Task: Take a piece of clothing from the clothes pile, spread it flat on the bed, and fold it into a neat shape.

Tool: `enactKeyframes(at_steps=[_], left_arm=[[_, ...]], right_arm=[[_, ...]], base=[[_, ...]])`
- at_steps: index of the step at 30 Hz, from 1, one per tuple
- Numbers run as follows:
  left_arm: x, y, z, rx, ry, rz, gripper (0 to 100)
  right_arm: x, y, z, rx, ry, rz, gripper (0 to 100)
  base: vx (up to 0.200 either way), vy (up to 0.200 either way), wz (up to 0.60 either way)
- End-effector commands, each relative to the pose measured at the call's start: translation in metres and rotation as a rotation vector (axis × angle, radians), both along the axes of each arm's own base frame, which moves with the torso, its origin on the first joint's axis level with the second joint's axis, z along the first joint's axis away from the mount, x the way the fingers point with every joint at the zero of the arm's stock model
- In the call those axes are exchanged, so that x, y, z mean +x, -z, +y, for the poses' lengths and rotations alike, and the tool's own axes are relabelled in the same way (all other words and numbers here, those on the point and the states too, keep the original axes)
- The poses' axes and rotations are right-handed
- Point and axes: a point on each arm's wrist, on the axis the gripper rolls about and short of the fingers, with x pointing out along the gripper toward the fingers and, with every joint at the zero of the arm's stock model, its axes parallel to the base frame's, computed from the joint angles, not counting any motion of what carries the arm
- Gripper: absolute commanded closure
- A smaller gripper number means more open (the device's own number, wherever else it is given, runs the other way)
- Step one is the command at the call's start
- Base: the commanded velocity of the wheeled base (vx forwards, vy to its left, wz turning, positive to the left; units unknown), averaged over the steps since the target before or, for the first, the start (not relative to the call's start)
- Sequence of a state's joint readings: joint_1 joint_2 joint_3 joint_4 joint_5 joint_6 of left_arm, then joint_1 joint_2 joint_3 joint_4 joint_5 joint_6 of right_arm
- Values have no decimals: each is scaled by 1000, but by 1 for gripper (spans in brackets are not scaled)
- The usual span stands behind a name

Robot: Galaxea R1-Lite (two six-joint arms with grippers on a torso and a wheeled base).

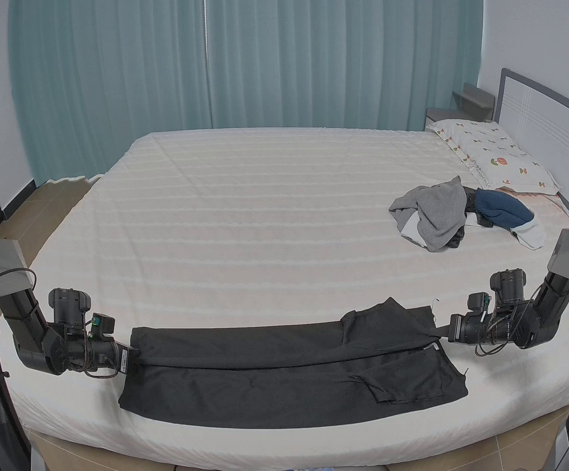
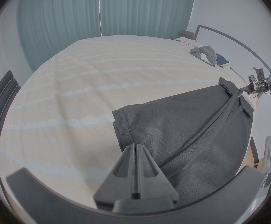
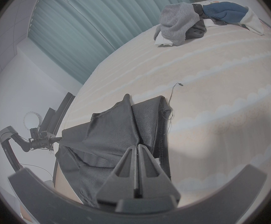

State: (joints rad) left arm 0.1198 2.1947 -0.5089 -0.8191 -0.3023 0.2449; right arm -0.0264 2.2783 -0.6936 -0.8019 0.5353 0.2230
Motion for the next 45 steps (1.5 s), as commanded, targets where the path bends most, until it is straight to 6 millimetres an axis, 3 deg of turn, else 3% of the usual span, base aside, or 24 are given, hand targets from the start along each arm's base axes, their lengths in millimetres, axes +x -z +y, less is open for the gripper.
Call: enactKeyframes(at_steps=[1, 2, 3, 4, 5, 19, 25, 35, 41, 45], left_arm=[[0, 2, 0, -2, 1, 7, 100], [0, 2, 0, -2, 1, 7, 100], [0, 3, 0, -3, 0, 9, 100], [-1, 3, 0, -3, 0, 12, 100], [-1, 3, 0, -3, 0, 12, 0], [2, -3, 1, -13, -8, -11, 0], [4, -14, 11, -17, -48, -50, 0], [14, -27, 9, -186, -210, -59, 0], [29, -32, 0, -377, -377, -36, 0], [35, -22, -3, -512, -501, 32, 0]], right_arm=[[0, 4, 1, 0, -4, 13, 100], [0, 5, 1, -1, -3, 15, 100], [0, 6, 1, -1, -3, 16, 0], [0, 6, 1, -2, -2, 16, 0], [0, 6, 1, -2, -2, 16, 0], [2, -12, -1, 30, 23, -24, 0], [-8, -23, -2, 94, 90, 14, 0], [-14, -34, -3, 190, 186, 69, 0], [6, -33, -1, 261, 242, 94, 0], [30, -19, 1, 336, 296, 136, 0]], base=[[0, 0, 0], [0, 0, 0], [0, 0, 0], [0, 0, 0], [0, 0, 0], [0, 0, 0], [0, 0, 0], [0, 0, 0], [0, 0, 0], [0, 0, 0]])
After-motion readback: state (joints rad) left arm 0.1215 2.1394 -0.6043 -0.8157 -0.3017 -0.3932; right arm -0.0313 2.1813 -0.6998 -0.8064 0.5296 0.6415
